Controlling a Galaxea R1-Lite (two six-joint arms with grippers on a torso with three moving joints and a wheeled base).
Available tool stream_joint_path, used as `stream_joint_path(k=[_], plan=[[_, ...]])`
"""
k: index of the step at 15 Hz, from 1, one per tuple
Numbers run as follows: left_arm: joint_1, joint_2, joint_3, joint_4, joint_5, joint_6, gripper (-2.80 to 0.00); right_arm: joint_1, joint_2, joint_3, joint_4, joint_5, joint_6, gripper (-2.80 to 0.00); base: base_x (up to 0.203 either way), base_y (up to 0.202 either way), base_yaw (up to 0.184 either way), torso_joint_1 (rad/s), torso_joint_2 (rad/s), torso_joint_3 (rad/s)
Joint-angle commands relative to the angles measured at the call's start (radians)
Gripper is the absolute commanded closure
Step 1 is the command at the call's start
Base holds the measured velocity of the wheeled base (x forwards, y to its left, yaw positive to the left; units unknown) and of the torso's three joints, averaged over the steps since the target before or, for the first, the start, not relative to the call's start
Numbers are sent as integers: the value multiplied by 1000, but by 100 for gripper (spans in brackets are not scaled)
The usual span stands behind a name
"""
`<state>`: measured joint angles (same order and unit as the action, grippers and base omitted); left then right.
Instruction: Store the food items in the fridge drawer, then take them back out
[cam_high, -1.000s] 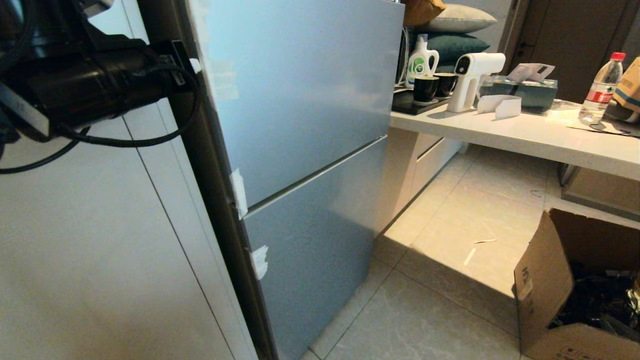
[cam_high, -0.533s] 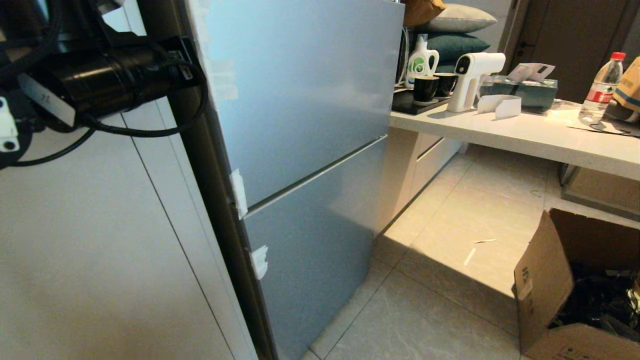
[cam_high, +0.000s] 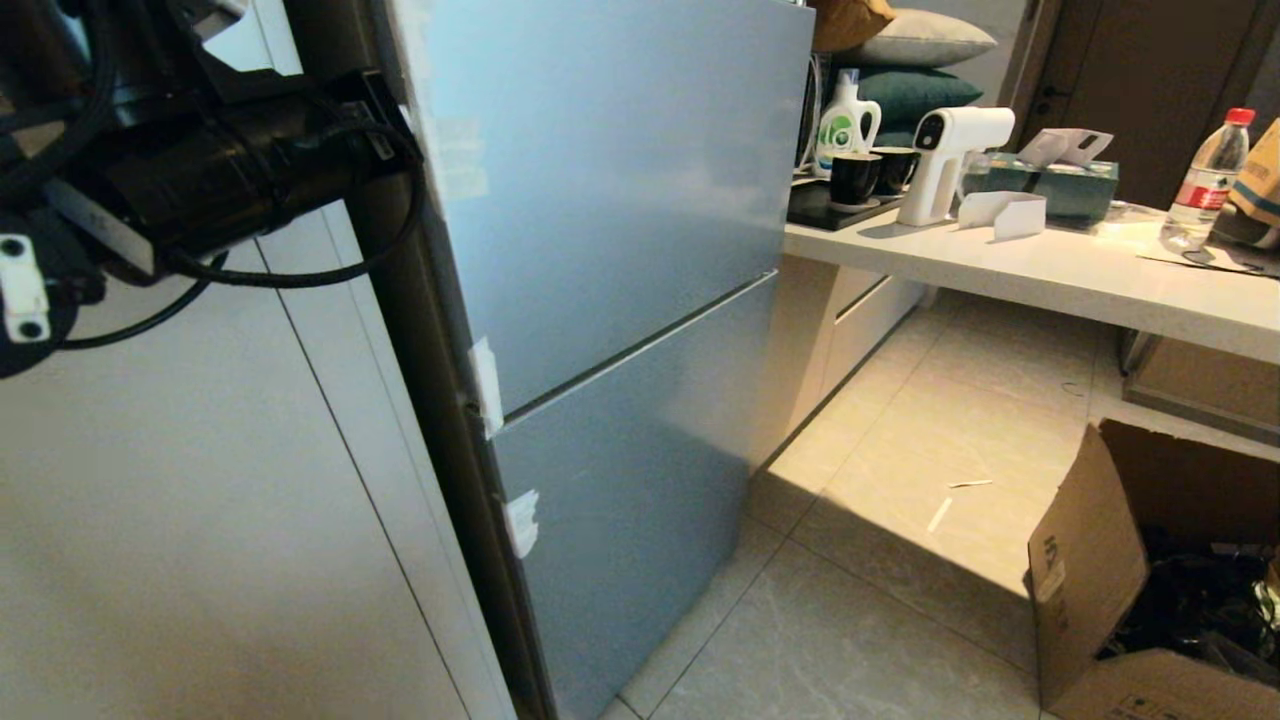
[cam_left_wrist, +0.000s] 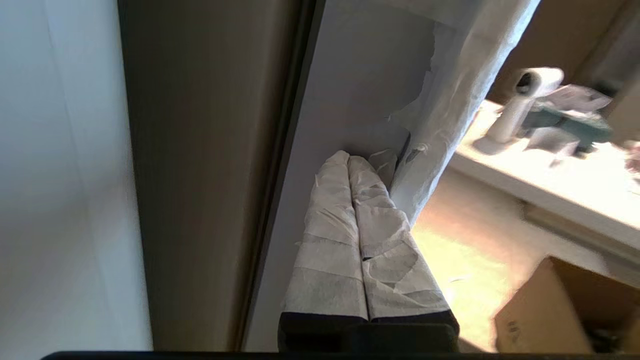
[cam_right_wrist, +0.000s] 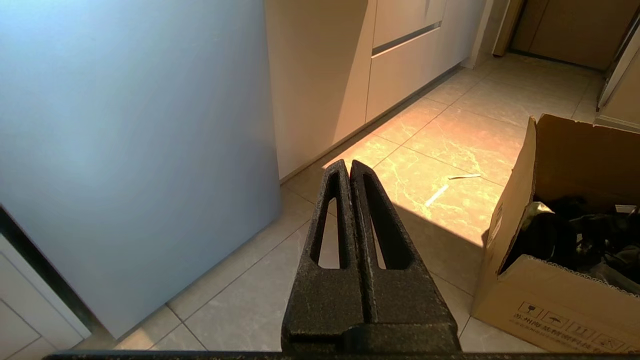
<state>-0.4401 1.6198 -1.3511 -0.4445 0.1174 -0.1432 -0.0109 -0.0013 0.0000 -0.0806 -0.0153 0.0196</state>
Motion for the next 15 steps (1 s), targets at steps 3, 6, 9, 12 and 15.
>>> stream_joint_path(k=[3,6,9,12,15], plan=[[-81,-18,62,-17,-7,-1,0,0,1,31,-1,0,0,0,0,0,0,0,0,0],[-173,-57,116,-17,-11,-2,0,0,1,31,-1,0,-1,0,0,0,0,0,0,0],[-281,-89,185,-17,-10,-2,0,0,1,31,-1,0,-1,0,0,0,0,0,0,0],[-414,-82,195,-17,1,-16,0,0,1,31,-1,0,-1,0,0,0,0,0,0,0],[-500,-80,195,-17,31,-27,0,0,1,31,-1,0,-1,0,0,0,0,0,0,0]])
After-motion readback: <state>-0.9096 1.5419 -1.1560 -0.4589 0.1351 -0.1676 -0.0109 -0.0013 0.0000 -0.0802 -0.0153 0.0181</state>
